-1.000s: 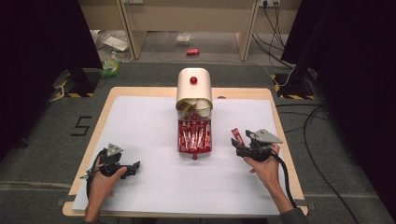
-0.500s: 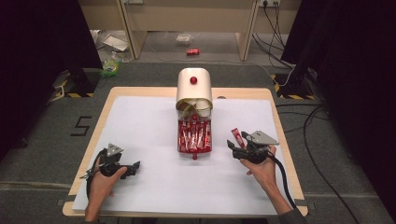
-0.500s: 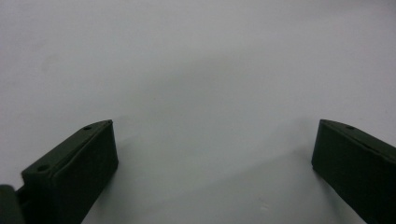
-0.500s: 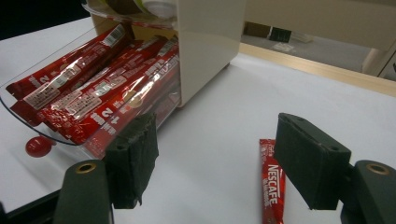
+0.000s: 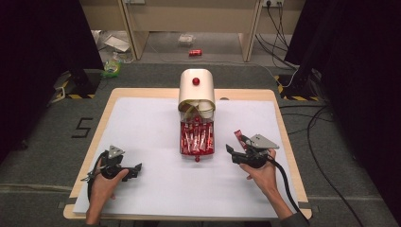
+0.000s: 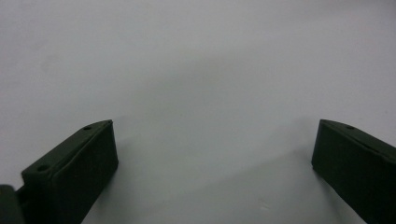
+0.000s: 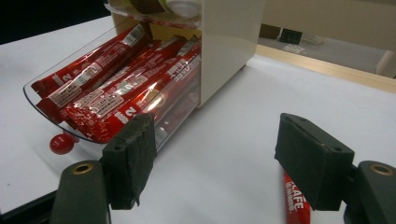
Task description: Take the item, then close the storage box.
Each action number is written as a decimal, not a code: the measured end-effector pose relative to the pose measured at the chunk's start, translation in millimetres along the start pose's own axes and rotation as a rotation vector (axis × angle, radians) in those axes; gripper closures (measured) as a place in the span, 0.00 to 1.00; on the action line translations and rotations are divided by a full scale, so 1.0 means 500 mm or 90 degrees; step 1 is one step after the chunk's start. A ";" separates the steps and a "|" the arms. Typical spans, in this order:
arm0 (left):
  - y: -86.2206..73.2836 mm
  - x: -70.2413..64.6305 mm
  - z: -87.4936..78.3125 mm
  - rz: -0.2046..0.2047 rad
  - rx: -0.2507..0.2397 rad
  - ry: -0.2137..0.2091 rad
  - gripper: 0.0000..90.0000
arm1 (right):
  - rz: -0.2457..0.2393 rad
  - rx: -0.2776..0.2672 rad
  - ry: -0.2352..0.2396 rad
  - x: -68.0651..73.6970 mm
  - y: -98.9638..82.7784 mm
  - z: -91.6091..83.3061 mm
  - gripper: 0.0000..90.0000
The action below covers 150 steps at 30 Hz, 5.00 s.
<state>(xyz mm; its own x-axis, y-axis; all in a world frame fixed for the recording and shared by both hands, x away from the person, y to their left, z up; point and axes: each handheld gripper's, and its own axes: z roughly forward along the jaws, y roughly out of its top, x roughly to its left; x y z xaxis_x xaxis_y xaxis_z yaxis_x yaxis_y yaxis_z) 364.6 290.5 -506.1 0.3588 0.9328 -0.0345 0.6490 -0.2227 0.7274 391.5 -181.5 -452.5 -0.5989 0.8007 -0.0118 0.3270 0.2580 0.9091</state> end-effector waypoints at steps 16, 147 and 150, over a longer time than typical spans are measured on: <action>0.000 0.000 0.000 0.000 0.000 0.000 0.00 | -0.007 0.007 0.030 0.035 -0.010 0.007 0.32; 0.000 -0.001 0.000 0.002 0.000 0.002 0.00 | -0.048 0.013 0.029 0.065 0.008 0.136 0.28; 0.000 -0.001 0.000 0.001 0.000 0.002 0.00 | -0.043 0.012 0.024 0.059 0.010 0.138 0.28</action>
<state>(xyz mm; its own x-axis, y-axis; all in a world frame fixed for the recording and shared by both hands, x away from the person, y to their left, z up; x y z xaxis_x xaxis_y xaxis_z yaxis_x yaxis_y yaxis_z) 364.6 290.3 -506.1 0.3584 0.9330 -0.0312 0.6487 -0.2249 0.7271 426.1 -119.2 -477.0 -0.6473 0.7601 -0.0569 0.2981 0.3212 0.8989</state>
